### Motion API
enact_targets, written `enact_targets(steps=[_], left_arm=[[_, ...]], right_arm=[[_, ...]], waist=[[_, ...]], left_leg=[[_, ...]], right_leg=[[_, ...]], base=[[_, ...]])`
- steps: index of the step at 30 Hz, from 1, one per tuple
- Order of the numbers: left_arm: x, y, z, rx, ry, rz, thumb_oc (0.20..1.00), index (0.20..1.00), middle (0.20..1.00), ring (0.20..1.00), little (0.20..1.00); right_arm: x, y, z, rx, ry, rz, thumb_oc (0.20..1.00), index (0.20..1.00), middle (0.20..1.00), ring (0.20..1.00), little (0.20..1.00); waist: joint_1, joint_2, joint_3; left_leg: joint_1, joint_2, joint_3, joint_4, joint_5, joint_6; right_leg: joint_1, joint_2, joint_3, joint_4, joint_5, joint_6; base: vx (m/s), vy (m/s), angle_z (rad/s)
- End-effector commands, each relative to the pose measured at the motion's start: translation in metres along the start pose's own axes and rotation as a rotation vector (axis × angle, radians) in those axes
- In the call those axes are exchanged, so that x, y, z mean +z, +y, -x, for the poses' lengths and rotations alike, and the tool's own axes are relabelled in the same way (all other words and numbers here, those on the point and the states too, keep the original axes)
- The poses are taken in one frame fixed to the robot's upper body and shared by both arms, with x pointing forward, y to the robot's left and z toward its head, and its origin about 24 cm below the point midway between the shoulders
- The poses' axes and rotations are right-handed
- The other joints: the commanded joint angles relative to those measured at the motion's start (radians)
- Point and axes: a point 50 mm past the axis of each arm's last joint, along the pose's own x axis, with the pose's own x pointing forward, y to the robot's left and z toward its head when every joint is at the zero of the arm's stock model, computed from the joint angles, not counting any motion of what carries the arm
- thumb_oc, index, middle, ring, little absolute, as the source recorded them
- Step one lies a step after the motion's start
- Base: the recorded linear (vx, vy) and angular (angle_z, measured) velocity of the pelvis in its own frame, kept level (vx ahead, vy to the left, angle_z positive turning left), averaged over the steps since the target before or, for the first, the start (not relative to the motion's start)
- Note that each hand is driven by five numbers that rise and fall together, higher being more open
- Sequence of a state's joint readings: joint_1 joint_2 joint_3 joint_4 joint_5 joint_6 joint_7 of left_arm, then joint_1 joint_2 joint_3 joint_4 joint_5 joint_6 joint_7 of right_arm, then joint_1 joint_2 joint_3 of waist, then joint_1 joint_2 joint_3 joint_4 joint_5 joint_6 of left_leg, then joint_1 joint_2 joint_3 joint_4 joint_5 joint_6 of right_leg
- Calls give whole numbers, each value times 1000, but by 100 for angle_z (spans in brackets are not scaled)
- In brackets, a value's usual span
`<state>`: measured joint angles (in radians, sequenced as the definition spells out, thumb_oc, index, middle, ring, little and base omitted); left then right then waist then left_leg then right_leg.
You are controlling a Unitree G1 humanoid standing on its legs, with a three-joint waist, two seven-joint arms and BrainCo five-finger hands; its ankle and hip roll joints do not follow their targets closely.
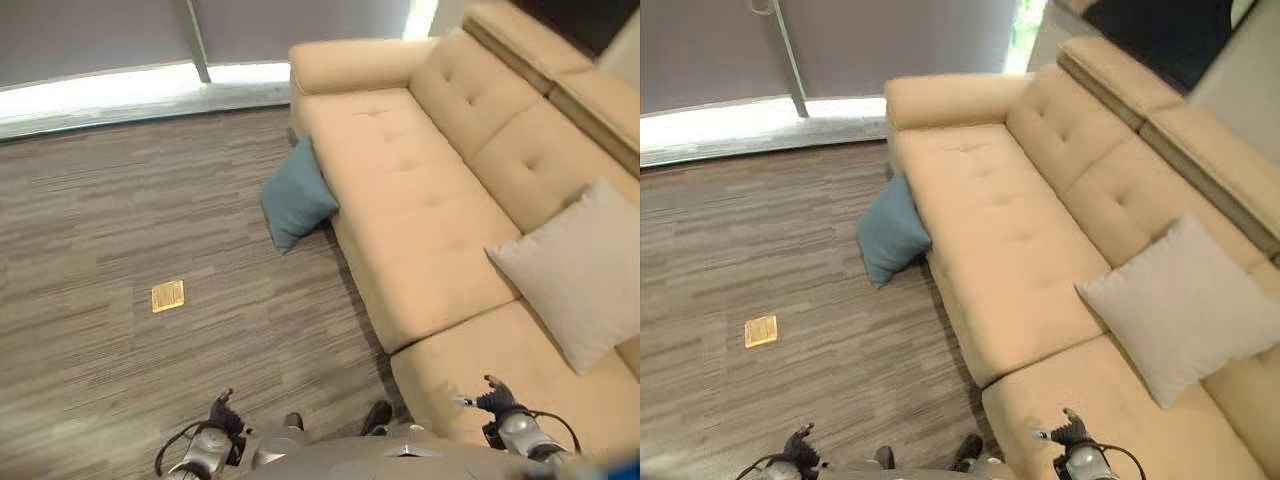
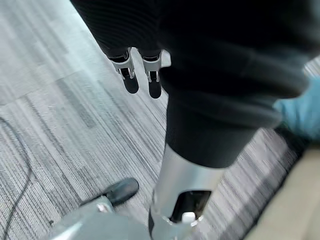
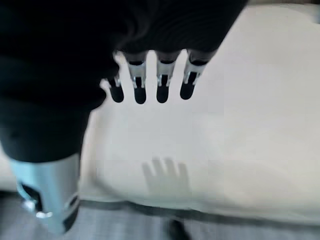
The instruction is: Pick up all the scattered cushions and arrange them neatly on the sofa.
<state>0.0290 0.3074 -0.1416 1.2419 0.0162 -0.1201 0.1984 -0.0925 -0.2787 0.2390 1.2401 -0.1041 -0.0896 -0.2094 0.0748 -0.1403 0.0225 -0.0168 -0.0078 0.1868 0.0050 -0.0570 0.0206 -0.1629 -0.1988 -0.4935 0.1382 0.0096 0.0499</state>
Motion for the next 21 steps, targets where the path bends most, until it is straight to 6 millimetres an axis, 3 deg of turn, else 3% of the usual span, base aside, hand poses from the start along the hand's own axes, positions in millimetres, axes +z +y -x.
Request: enact_targets(steps=[1, 2, 3, 7, 10, 13, 16, 17, 21], left_arm=[[16, 8, -5, 39, -28, 55, 1000, 1000, 1000, 1000, 1000], [20, 11, -6, 44, -41, 46, 1000, 1000, 1000, 1000, 1000], [23, 12, -7, 45, -52, 42, 1000, 1000, 1000, 1000, 1000], [30, 12, -8, 45, -70, 61, 1000, 1000, 1000, 1000, 1000], [28, 6, -7, 28, -67, 69, 1000, 1000, 1000, 1000, 1000], [20, -5, -4, 0, -37, 71, 1000, 1000, 1000, 1000, 1000], [15, -7, -3, -13, -22, 29, 1000, 1000, 1000, 1000, 1000], [13, -5, -3, -19, -19, -2, 1000, 1000, 1000, 1000, 1000], [17, -1, -4, -15, -33, 1, 1000, 1000, 1000, 1000, 1000]], right_arm=[[7, -11, -3, -26, -25, 45, 1000, 1000, 1000, 1000, 1000], [1, -8, -2, -20, -3, 25, 1000, 1000, 1000, 1000, 1000], [-1, -9, -1, -22, 9, 21, 1000, 1000, 1000, 1000, 1000], [-3, -7, -1, -9, 21, 44, 1000, 1000, 1000, 1000, 1000], [-7, -7, 0, -3, 26, 61, 1000, 1000, 1000, 1000, 1000], [-12, -10, 0, -14, 47, 51, 1000, 1000, 1000, 1000, 1000], [-27, -2, 5, 1, 104, 10, 1000, 1000, 1000, 1000, 1000], [-35, 6, 8, 19, 143, 8, 1000, 1000, 1000, 1000, 1000], [-34, 13, 9, 45, 142, 26, 1000, 1000, 1000, 1000, 1000]], waist=[[-25, 34, 63], [-36, 32, 57], [-35, 30, 51], [-18, 16, 42], [-17, 10, 44], [-31, 19, 56], [-73, 21, 42], [-83, 21, 24], [-76, 12, 6]], left_leg=[[-93, -26, -176, 31, 0, -57], [-98, -51, -235, 24, 13, -51], [-106, -60, -256, 21, 17, -52], [-115, -81, -339, 11, 37, -66], [-136, -93, -365, 21, 42, -83], [-180, -71, -276, 49, 46, -83], [-177, 3, -26, 68, 27, -67], [-157, 9, -2, 35, 28, -64], [-134, -9, -13, 3, 28, -53]], right_leg=[[29, 65, 248, -10, -38, 95], [21, 125, 412, -11, -58, 105], [29, 139, 451, -26, -58, 108], [65, 154, 470, -91, -46, 100], [86, 151, 430, -141, -31, 102], [95, 138, 361, -174, -15, 113], [97, 129, 288, -197, -4, 119], [102, 127, 281, -193, -1, 120], [104, 108, 288, -157, -7, 127]], base=[[-36, 56, 82], [10, 25, 103], [83, -49, 117], [60, -124, 123], [10, -108, 98], [-59, -37, 113], [88, 69, 133], [229, 185, 128], [157, 165, 17]])
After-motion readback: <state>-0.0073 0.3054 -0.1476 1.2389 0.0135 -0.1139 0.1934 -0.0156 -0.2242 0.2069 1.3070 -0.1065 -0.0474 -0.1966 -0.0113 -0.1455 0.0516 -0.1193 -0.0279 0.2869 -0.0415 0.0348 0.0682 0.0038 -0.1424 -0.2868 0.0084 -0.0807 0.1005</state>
